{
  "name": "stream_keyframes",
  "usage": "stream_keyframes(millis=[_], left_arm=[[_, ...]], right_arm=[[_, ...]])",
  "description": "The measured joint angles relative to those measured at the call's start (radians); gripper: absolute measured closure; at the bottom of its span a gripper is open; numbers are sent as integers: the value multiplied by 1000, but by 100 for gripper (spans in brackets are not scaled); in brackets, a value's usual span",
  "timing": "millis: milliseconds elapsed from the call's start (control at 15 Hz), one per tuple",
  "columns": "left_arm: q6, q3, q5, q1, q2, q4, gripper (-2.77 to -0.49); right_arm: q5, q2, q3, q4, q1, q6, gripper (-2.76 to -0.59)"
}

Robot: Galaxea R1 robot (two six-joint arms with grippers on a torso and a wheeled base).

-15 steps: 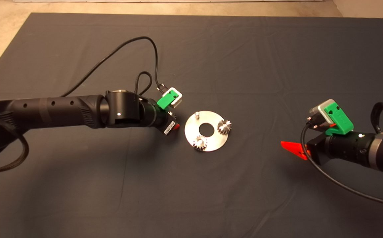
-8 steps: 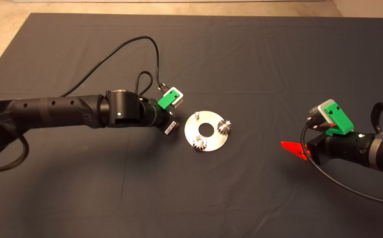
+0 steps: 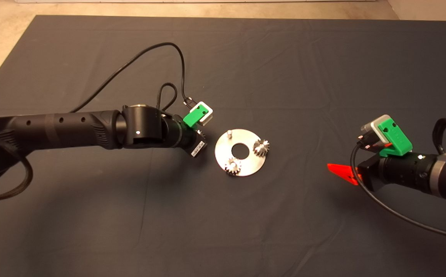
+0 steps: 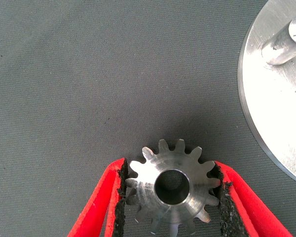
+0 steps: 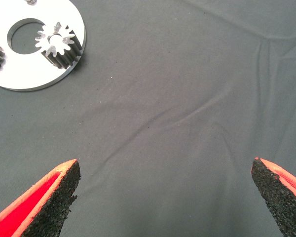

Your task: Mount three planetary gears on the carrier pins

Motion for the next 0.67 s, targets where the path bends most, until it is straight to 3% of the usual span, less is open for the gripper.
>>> stream_keyframes(millis=[667], left_arm=[[14, 0, -7, 0, -2, -3, -89]], right_arm=[[-3, 0, 0, 0, 0, 0, -260]])
